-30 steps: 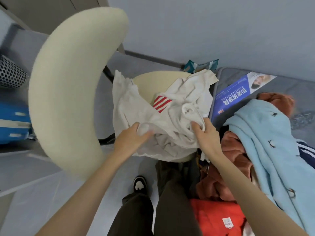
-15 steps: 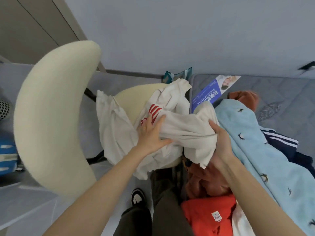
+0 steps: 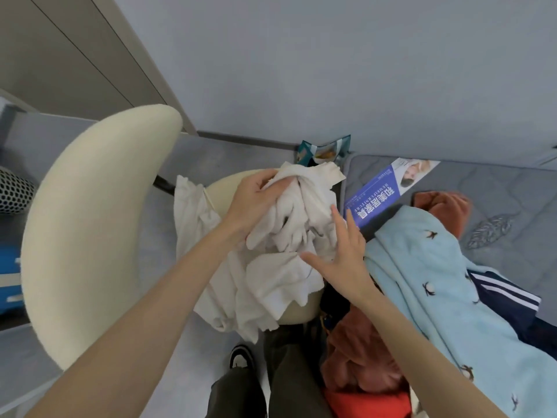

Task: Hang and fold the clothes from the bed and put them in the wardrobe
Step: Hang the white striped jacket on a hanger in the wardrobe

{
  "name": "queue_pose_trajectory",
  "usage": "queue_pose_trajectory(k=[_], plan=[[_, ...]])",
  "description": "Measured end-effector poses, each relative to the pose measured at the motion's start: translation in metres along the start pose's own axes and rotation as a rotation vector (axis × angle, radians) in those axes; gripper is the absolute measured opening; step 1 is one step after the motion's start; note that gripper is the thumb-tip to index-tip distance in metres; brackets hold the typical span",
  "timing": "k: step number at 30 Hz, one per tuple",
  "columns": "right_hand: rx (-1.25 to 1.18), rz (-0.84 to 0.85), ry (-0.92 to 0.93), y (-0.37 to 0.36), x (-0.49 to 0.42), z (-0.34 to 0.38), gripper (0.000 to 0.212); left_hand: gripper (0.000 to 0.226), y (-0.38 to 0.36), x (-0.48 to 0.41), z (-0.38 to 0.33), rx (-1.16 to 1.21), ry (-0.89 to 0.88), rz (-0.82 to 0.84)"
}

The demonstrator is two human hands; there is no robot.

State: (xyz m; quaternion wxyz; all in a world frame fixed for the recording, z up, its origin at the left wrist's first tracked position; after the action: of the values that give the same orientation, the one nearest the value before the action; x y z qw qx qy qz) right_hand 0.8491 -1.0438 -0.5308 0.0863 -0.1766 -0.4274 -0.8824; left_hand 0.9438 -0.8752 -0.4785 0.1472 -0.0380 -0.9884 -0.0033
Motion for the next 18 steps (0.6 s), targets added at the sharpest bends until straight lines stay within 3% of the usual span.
queue_pose_trajectory(k=[2,4,5,8,10,15,18], plan=[[-0.170,0.072,0.023,-0.005,-0.021,0.019,0.071,0.010,-0.008,-0.002,-0.014,0.128,0.061,0.092],[-0.327,-0.010,-0.066,0.006,-0.041,0.024,0.018,0.014,-0.009,0.002,-0.020,0.197,0.089,0.170],[-0.404,-0.071,-0.135,0.014,-0.048,0.020,0.008,0.026,-0.002,0.003,-0.020,0.224,0.083,0.155],[-0.651,-0.113,-0.211,0.032,-0.055,0.020,0.022,0.069,0.037,0.007,0.005,0.026,0.112,-0.020],[-0.693,-0.068,-0.146,0.040,-0.052,0.033,0.026,0.091,0.042,0.018,0.042,-0.086,0.227,0.004],[-0.404,-0.036,0.092,0.052,-0.026,0.068,0.024,0.114,0.036,0.031,0.106,-0.172,0.270,-0.018],[-0.115,-0.094,0.129,0.064,-0.009,0.054,0.025,0.103,0.025,0.016,0.129,-0.291,0.268,-0.012]])
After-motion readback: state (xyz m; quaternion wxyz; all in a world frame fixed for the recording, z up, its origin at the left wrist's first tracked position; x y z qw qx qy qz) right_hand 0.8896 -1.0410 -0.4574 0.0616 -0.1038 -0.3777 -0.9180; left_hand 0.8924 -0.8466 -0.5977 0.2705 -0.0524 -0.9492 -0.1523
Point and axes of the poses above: each hand's wrist, its own x-axis away from the middle knuckle, its own y-axis out of the back of the hand, z = x × y, the point moved 10 cm from there along -x, towards the middle knuckle, and after that the axes turned 15 degrees about x, right-handed, at the moved point
